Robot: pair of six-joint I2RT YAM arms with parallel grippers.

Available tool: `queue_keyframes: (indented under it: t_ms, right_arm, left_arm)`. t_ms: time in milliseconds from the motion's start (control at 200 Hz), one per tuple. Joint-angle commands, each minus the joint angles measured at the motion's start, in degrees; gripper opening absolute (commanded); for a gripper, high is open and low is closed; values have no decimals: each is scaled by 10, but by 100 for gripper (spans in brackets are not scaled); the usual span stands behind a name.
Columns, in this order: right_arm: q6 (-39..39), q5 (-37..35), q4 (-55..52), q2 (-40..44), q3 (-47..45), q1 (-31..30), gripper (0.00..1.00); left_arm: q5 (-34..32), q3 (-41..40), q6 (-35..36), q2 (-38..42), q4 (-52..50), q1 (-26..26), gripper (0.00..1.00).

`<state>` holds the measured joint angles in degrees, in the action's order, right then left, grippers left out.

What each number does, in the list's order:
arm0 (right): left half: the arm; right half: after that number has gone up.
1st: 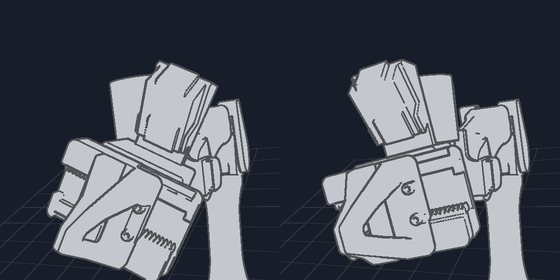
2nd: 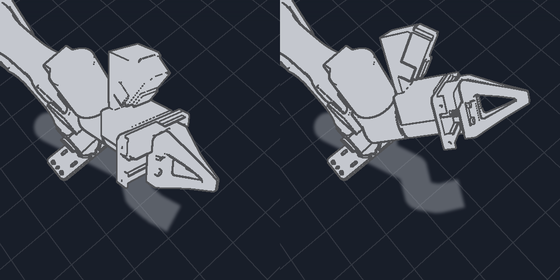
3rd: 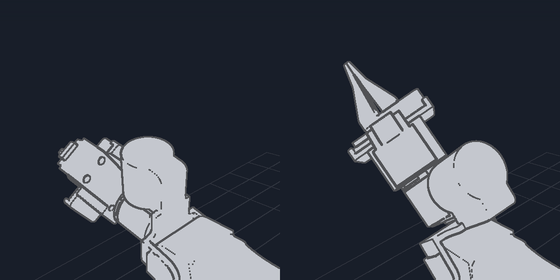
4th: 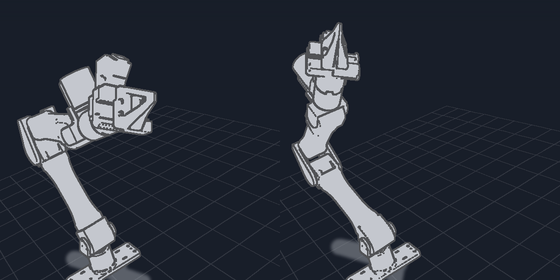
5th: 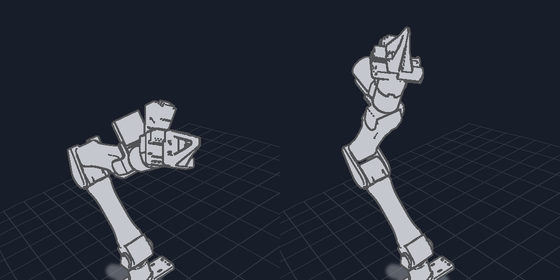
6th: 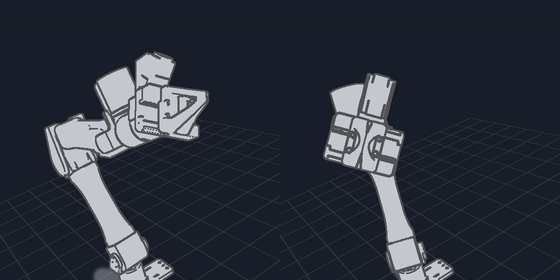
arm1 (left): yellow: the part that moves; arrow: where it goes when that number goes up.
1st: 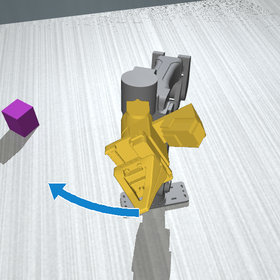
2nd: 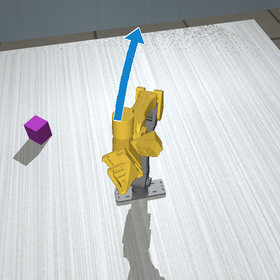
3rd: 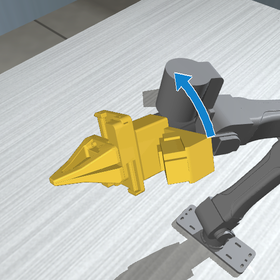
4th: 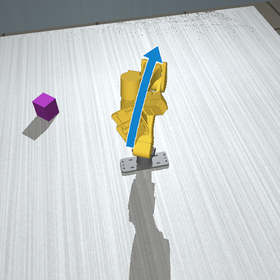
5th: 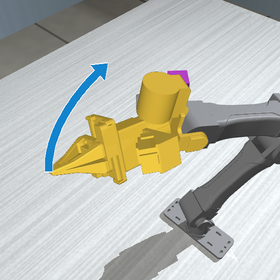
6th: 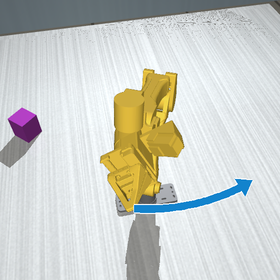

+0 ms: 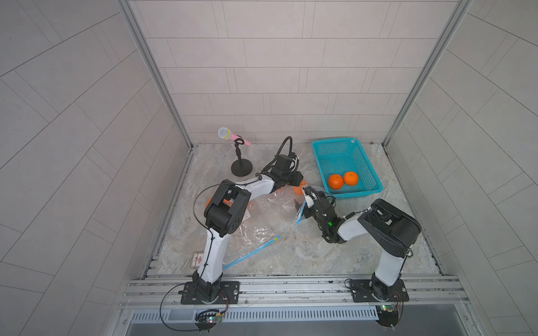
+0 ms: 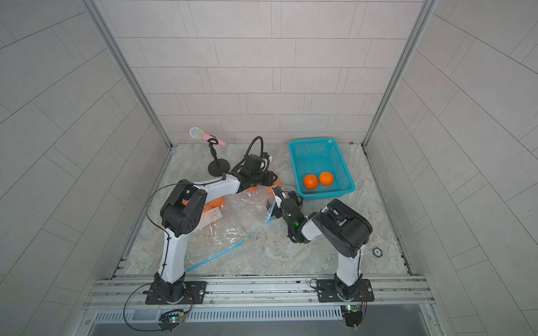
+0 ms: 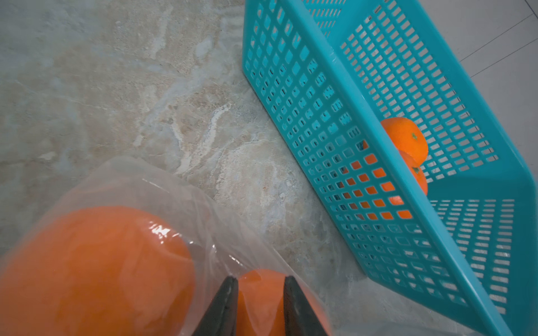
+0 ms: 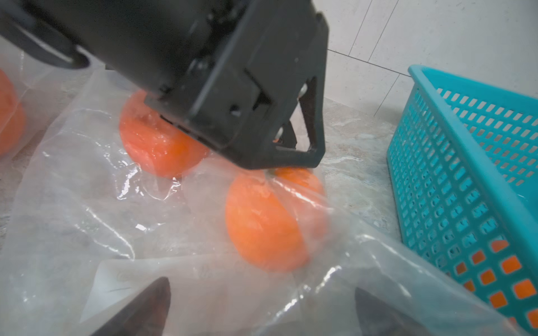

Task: Open the zip-top bag and take out the orange
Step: Pick up the orange from the zipper food storage bag.

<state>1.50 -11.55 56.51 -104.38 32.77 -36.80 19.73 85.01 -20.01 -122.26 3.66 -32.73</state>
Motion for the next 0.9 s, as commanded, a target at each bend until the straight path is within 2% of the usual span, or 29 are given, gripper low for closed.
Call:
queue_keyframes:
  t_ms: [0, 265, 415, 520, 585, 695, 750, 836, 896]
  right_arm:
    - [-6, -21, -36, -19, 27, 9, 99]
    - [26, -14, -160, -57, 133, 30, 99]
    - [28, 4, -158, -67, 138, 32, 100]
    - [35, 27, -181, -68, 151, 42, 95]
    - [38, 46, -179, -65, 149, 46, 87]
    - [38, 59, -133, -39, 104, 47, 79]
    - [48, 65, -143, -18, 90, 47, 78]
    - [52, 75, -163, 13, 73, 47, 78]
    - [55, 92, -173, 41, 56, 47, 78]
  left_arm:
    - [15, -4, 4, -6, -59, 0, 31]
    - [56, 8, 4, -19, -88, 0, 29]
    - [81, 2, 4, -13, -97, 0, 26]
    - [93, -13, 1, 4, -93, 1, 25]
    - [97, -21, -3, 15, -90, 1, 25]
    - [80, -40, -8, 40, -86, 4, 25]
    - [72, -47, -9, 50, -84, 8, 25]
    - [67, -53, -14, 59, -78, 15, 30]
    - [54, -56, -15, 61, -73, 16, 40]
